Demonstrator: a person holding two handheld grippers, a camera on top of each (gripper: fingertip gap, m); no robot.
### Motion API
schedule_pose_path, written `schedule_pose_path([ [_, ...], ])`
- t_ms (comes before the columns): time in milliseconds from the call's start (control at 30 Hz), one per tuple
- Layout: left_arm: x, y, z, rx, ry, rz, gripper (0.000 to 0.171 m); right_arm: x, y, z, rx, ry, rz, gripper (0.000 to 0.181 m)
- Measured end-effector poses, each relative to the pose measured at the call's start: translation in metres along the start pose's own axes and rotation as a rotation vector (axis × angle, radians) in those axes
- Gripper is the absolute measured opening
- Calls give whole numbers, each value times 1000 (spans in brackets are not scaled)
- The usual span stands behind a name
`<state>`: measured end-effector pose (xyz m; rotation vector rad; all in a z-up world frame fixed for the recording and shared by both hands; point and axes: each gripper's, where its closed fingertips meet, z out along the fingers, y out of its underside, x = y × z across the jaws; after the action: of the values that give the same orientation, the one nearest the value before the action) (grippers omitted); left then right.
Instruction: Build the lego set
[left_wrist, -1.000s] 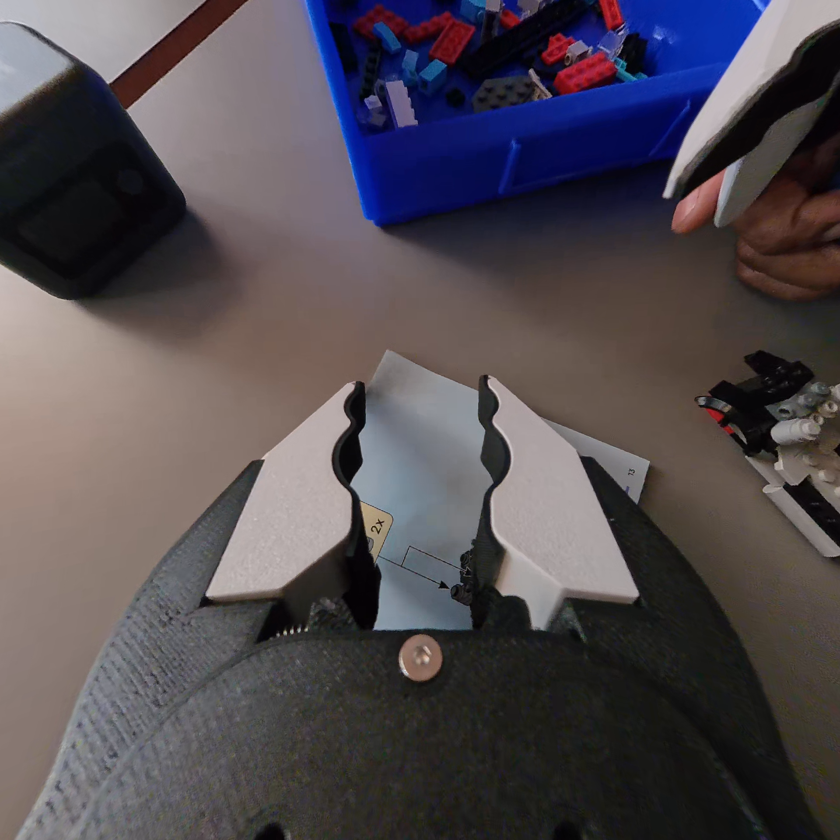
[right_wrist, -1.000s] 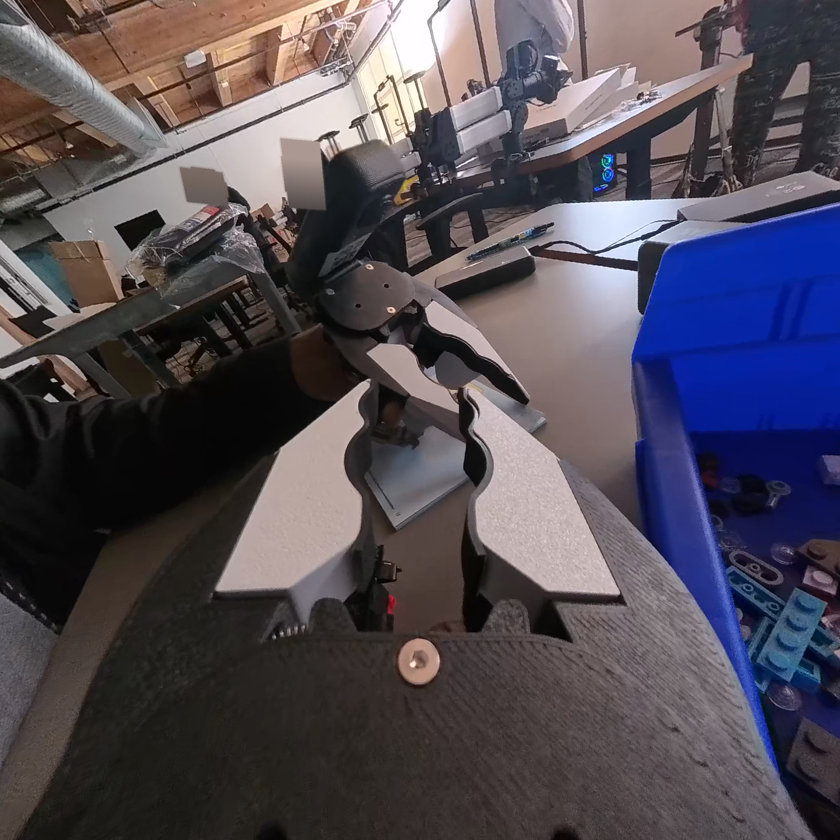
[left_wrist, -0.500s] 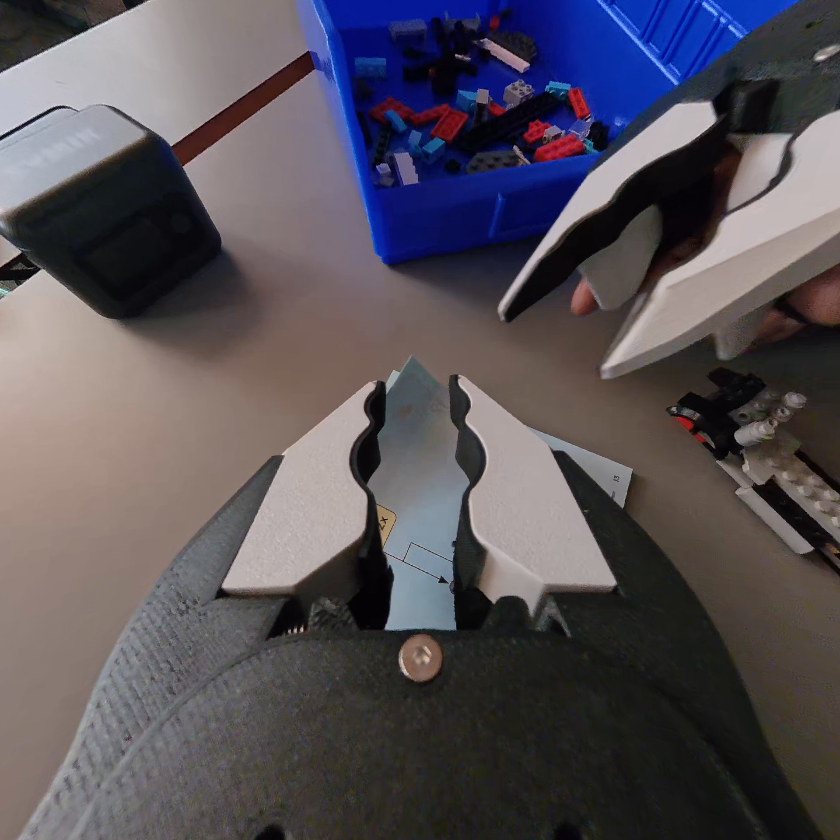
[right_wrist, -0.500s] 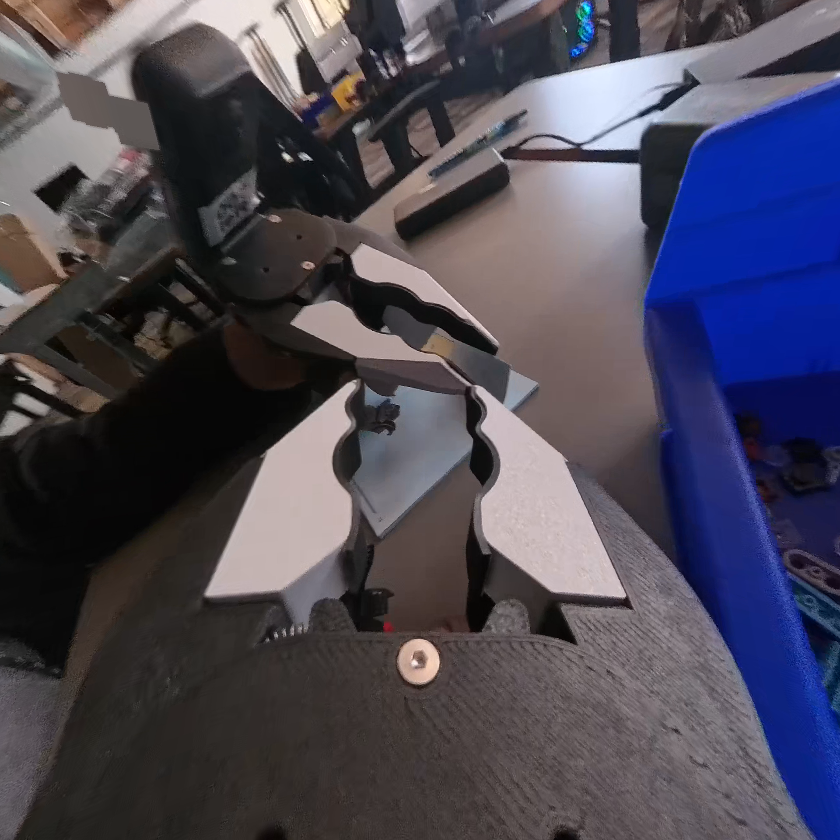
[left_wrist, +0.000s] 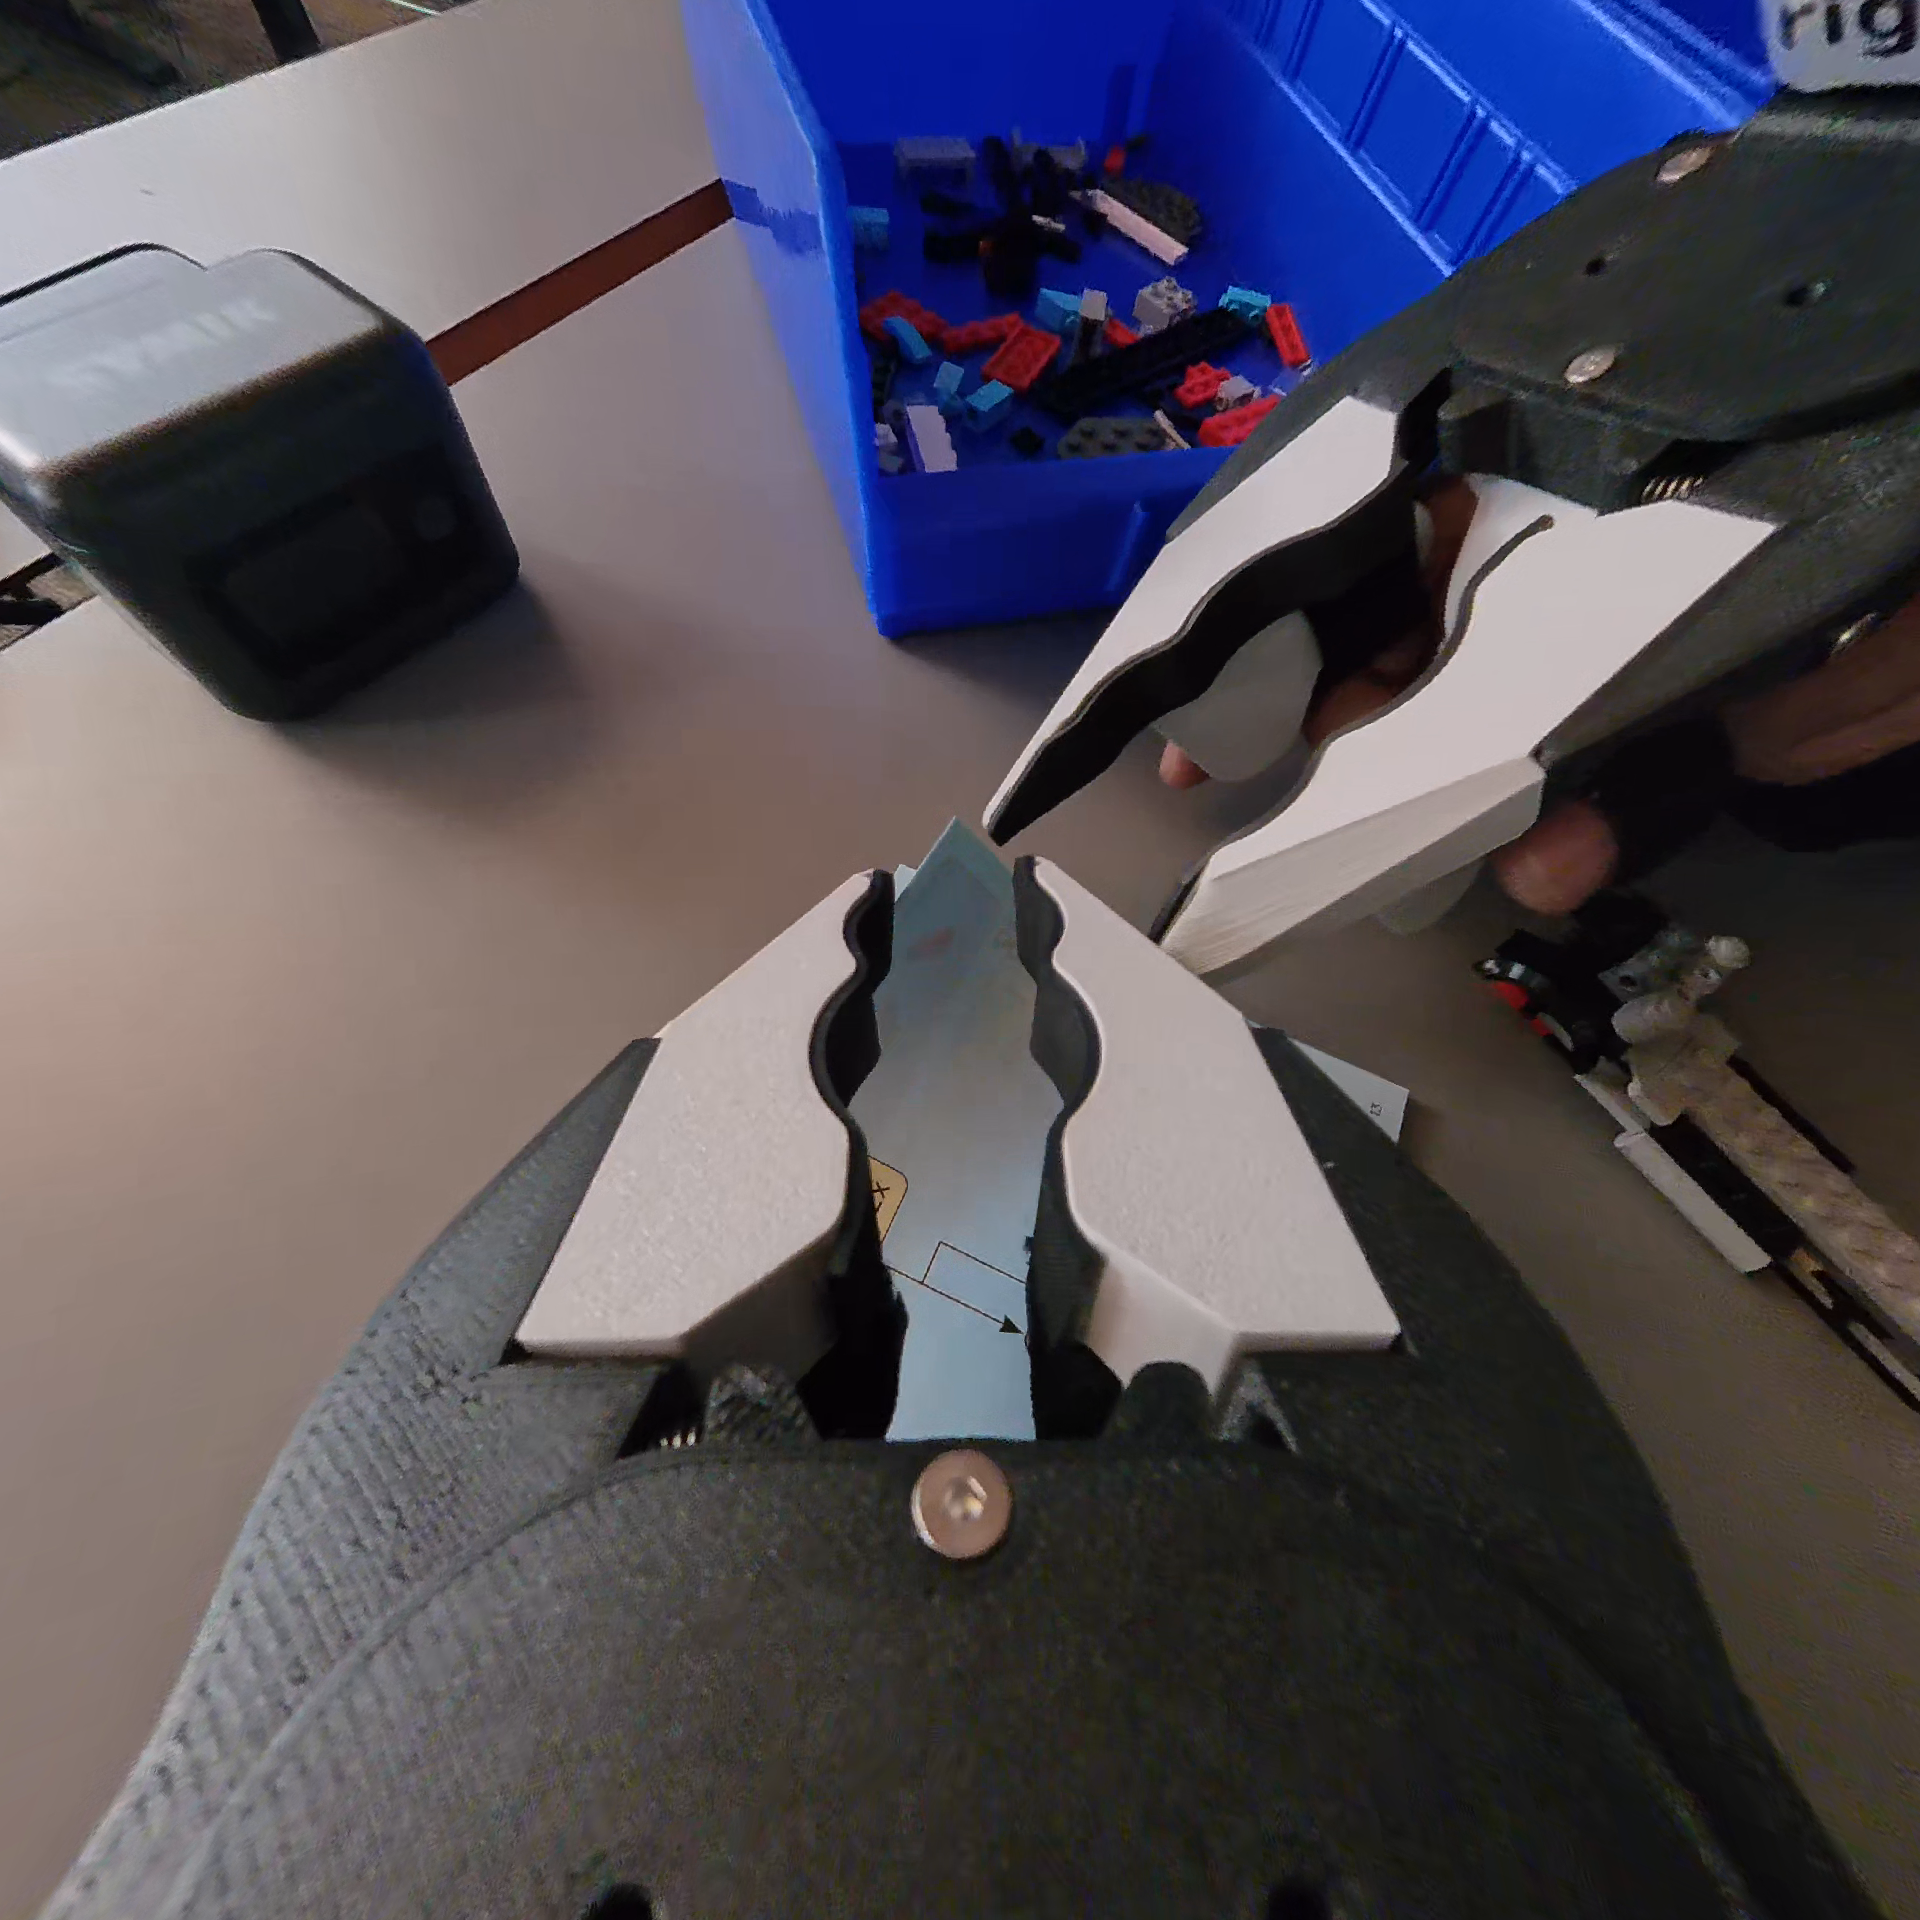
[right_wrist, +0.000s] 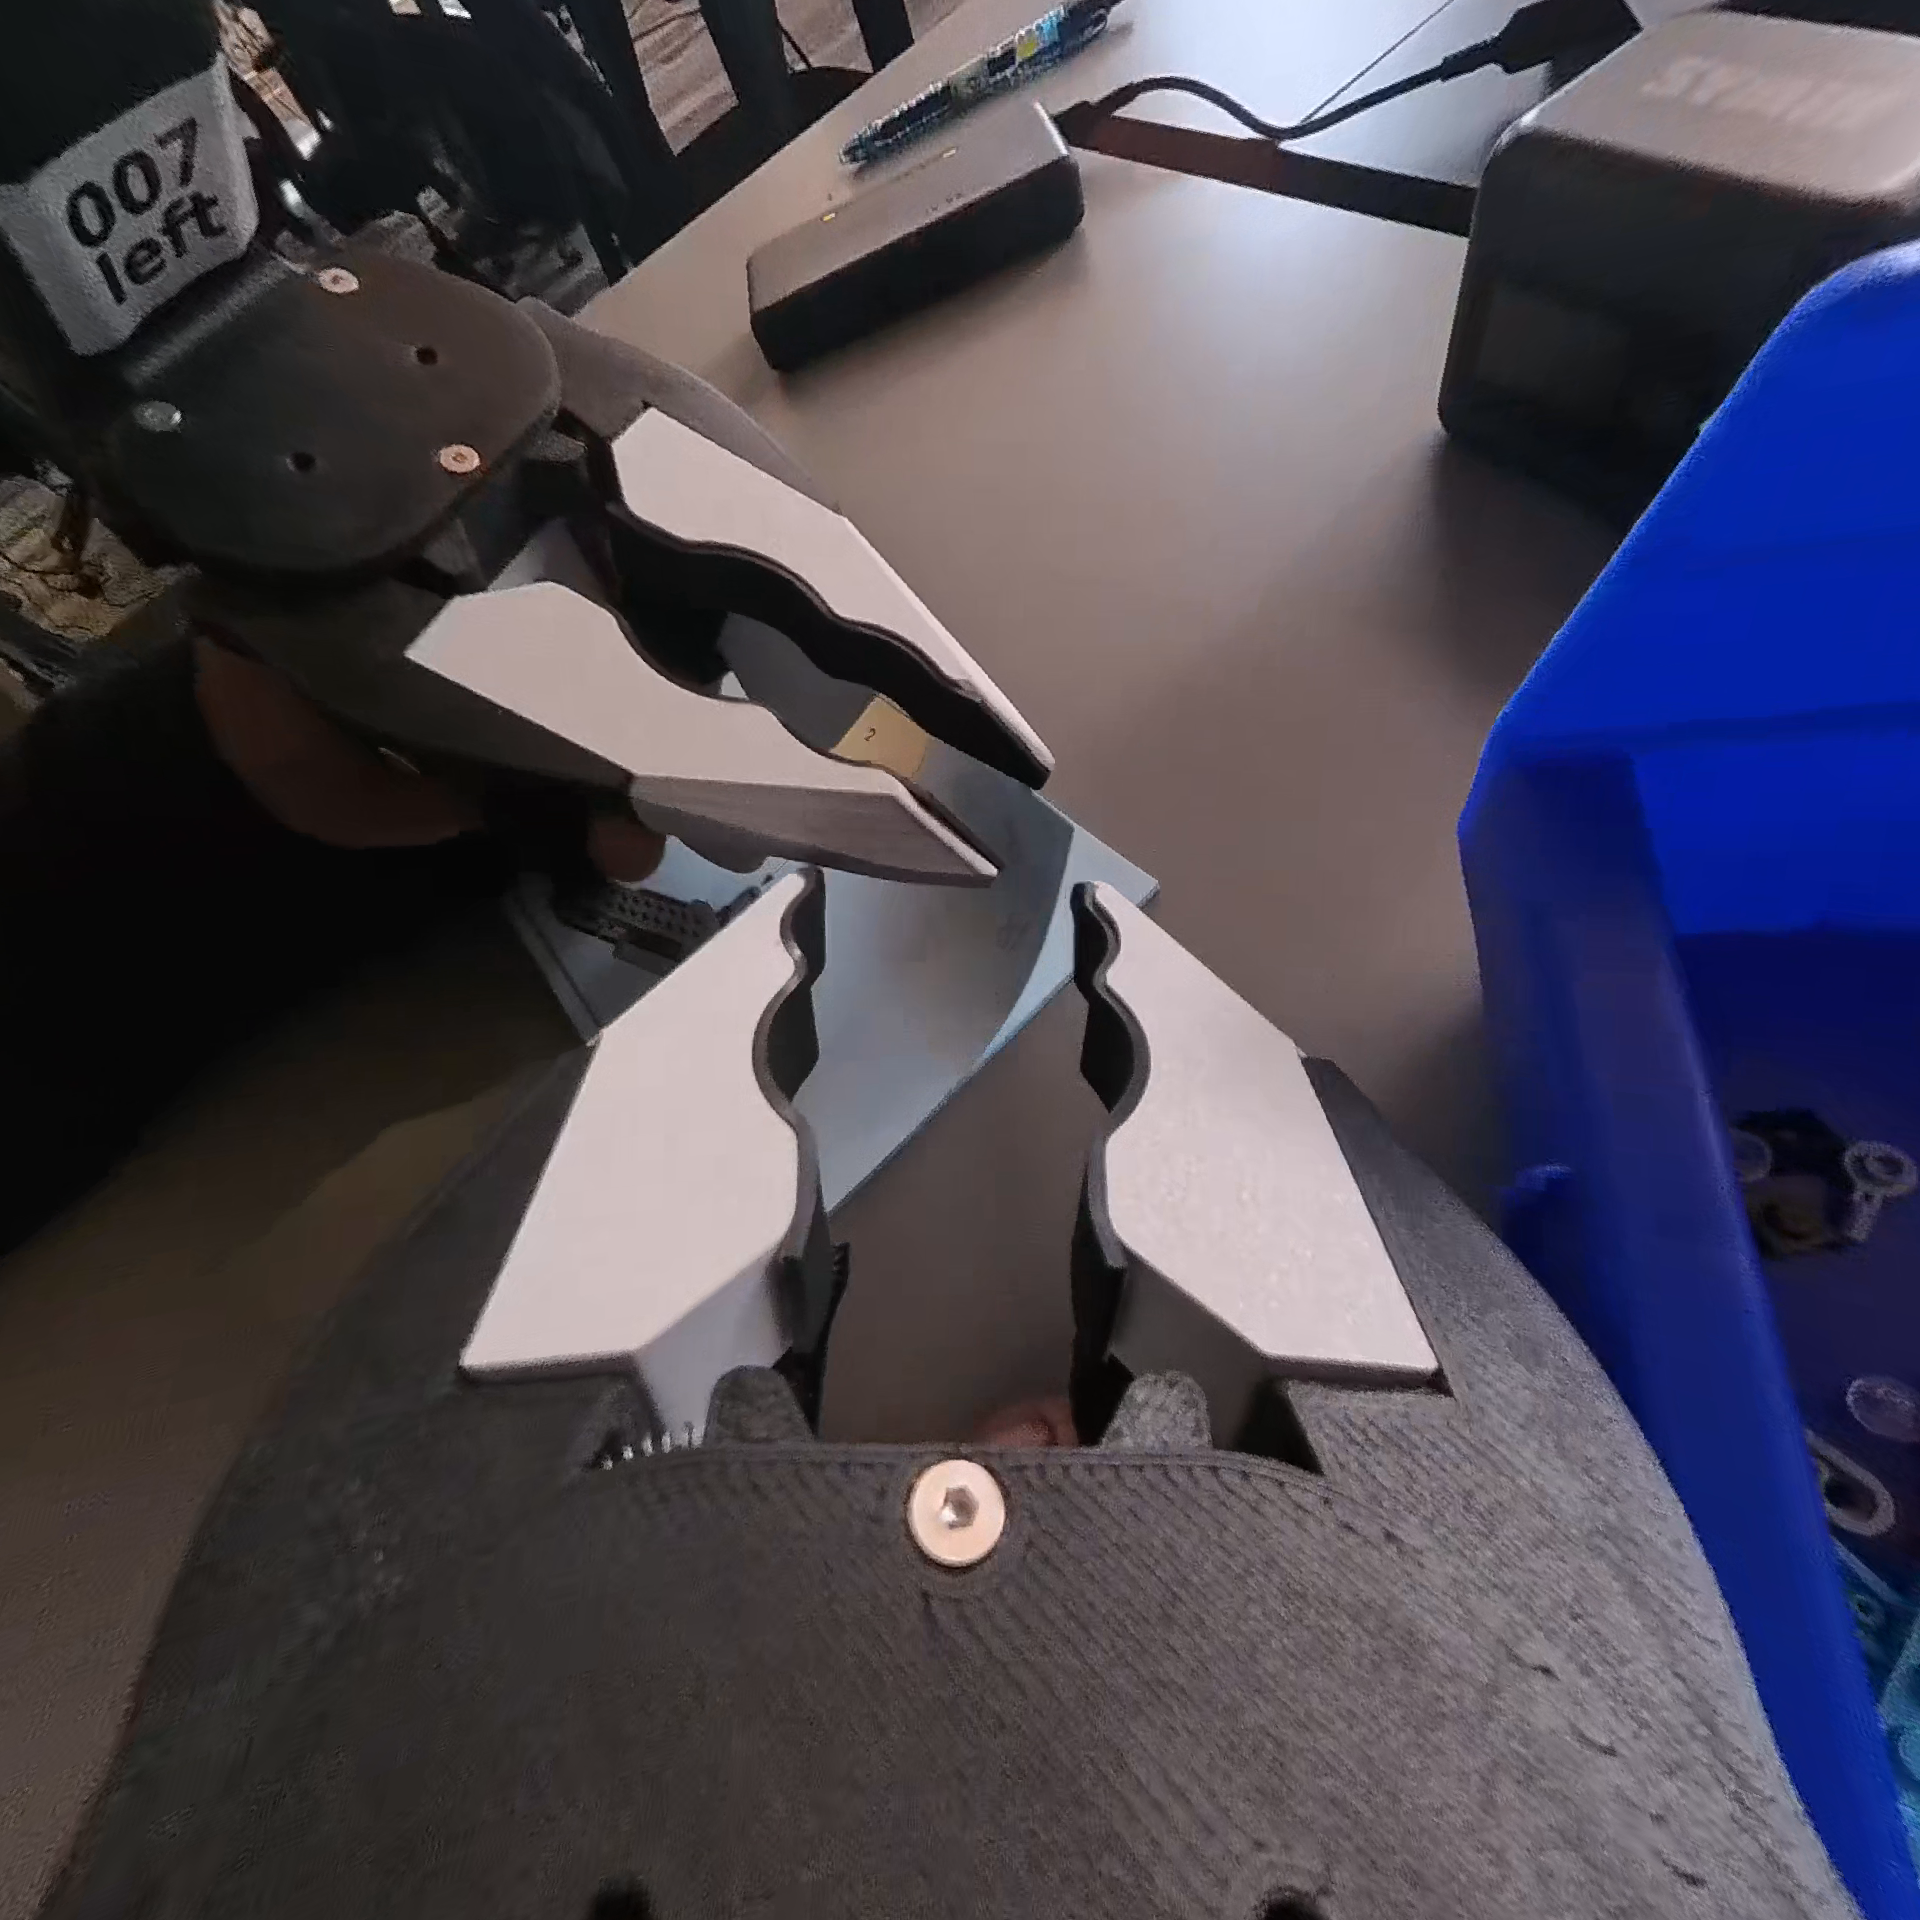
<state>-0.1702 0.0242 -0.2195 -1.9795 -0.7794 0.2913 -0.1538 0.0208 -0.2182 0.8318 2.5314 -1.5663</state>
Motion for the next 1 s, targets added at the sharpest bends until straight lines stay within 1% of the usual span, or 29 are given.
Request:
schedule_pose_path([
  [267, -3, -5, -4, 42, 40, -69, 24, -8, 0, -2, -2, -128, 58, 54],
  [433, -6, -6, -6, 56, 35, -97, 25, -18, 5, -4, -25, -214, 73, 54],
  [533, -10, -6, -6, 58, 6, -98, 29, -16, 4, -5, -12, -208, 88, 54],
  [600, -9, -6, -7, 56, -8, -88, 34, -14, 3, -7, 2, -198, 84, 54],
  [700, -3, -2, -11, -8, -16, -42, 53, -12, -1, -14, 46, -175, 40, 54],
  [833, 22, 20, -17, -169, 8, 173, 74, -21, 0, -25, 73, -191, -57, 55],
  [900, 36, 33, -18, -232, 43, 260, 80, -23, -1, -28, 97, -212, -56, 54],
  [1000, 48, 48, -14, -288, 92, 314, 90, -23, -5, -31, 121, -248, -25, 54],
])
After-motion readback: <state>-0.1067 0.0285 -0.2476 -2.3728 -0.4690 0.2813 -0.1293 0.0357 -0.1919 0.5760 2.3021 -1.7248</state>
